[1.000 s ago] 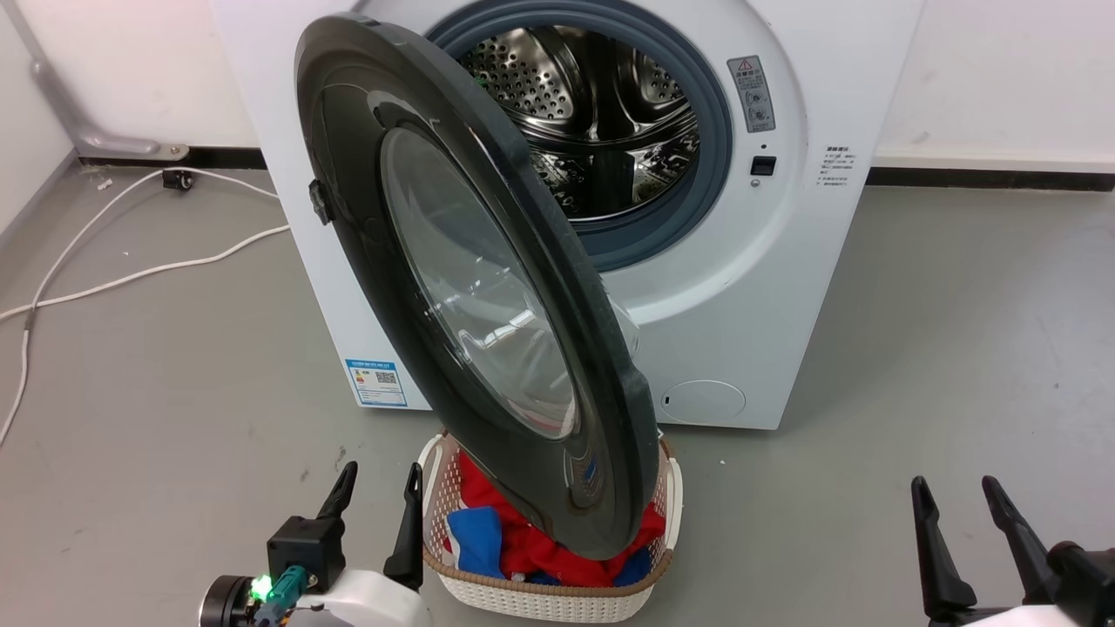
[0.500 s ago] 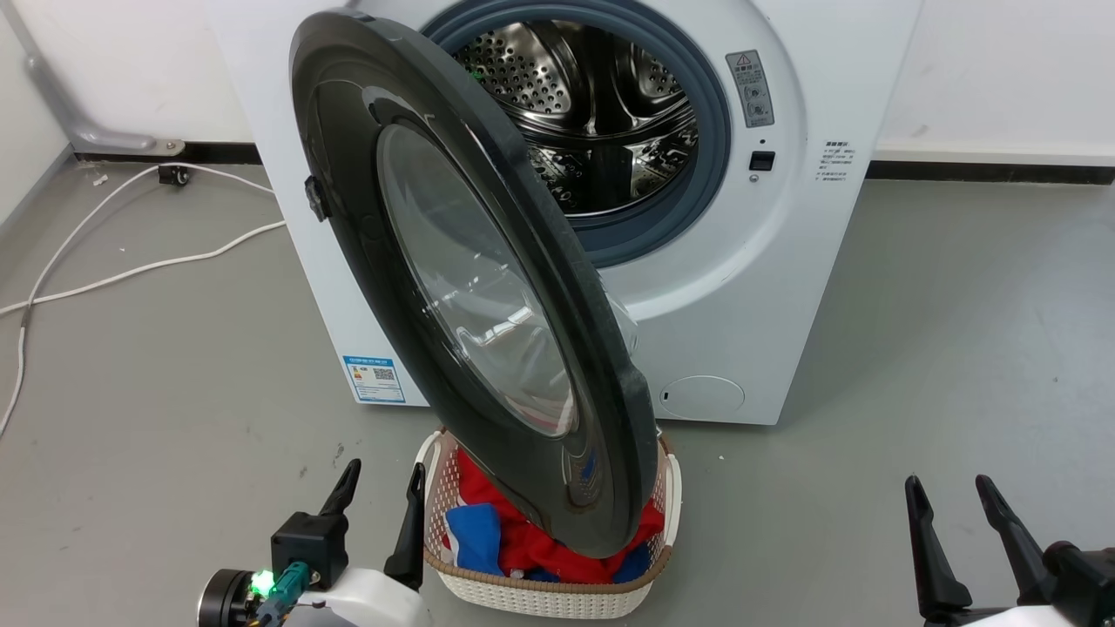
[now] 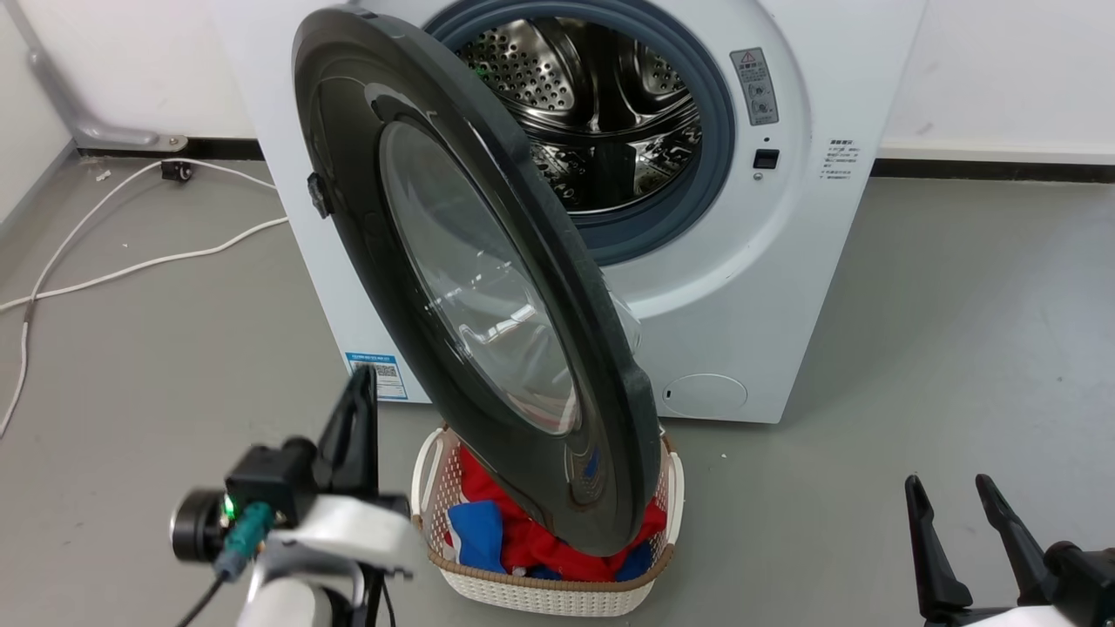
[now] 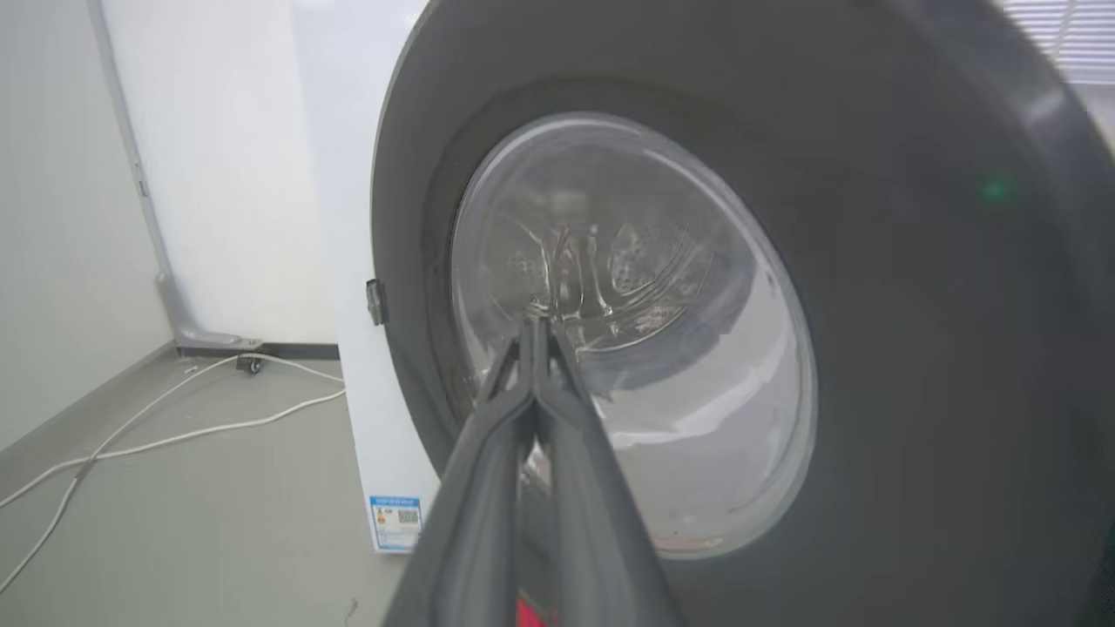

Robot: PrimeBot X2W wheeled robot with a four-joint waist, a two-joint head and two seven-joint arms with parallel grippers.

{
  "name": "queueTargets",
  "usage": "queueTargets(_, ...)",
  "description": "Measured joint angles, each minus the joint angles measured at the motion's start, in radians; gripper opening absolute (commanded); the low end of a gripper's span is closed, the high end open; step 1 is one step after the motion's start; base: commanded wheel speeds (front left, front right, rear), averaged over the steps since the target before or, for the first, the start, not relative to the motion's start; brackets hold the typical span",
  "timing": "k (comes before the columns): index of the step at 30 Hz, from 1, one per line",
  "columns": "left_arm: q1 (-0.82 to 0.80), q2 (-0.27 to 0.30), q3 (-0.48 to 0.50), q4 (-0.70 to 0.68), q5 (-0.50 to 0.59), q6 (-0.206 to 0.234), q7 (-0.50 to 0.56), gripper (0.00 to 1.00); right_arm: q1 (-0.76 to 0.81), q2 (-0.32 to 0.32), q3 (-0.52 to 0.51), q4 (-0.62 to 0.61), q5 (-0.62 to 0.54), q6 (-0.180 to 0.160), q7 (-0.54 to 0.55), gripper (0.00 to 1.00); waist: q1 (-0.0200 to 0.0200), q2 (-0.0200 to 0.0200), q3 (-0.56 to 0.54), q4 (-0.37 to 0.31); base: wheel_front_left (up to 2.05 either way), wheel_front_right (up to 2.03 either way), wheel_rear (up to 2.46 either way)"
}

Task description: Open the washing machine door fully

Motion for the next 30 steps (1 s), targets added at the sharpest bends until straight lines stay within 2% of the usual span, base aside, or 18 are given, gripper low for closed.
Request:
queueTargets(8, -0.14, -0.004, -0.003, -0.219, 0.012, 0.016, 0.015, 0.0, -0.002, 0.0, 0.001, -0.004, -0.002, 0.0, -0.002, 1.0, 0.0, 0.0, -0.002, 0.01, 0.0, 0.0, 0.0)
queueTargets(15, -0.275, -0.047, -0.075, -0.367, 0.016, 0.017, 0.078, 0.0, -0.005, 0.0, 0.003, -0.008, -0.003, 0.0, -0.001, 1.0, 0.0, 0.0, 0.003, 0.007, 0.0, 0.0, 0.0)
queueTargets(22, -0.394, -0.085, -0.253, -0.422, -0.023, -0.001, 0.131, 0.0, -0.009, 0.001, 0.011, -0.007, -0.024, 0.0, 0.009, 1.0, 0.0, 0.0, 0.007, -0.01, 0.0, 0.0, 0.0)
queueTargets(30, -0.437, -0.091, -0.475, -0.409, -0.117, 0.012, 0.179, 0.0, -0.009, 0.001, 0.01, -0.009, -0.03, 0.0, 0.019, 1.0, 0.0, 0.0, 0.006, -0.029, 0.0, 0.0, 0.0)
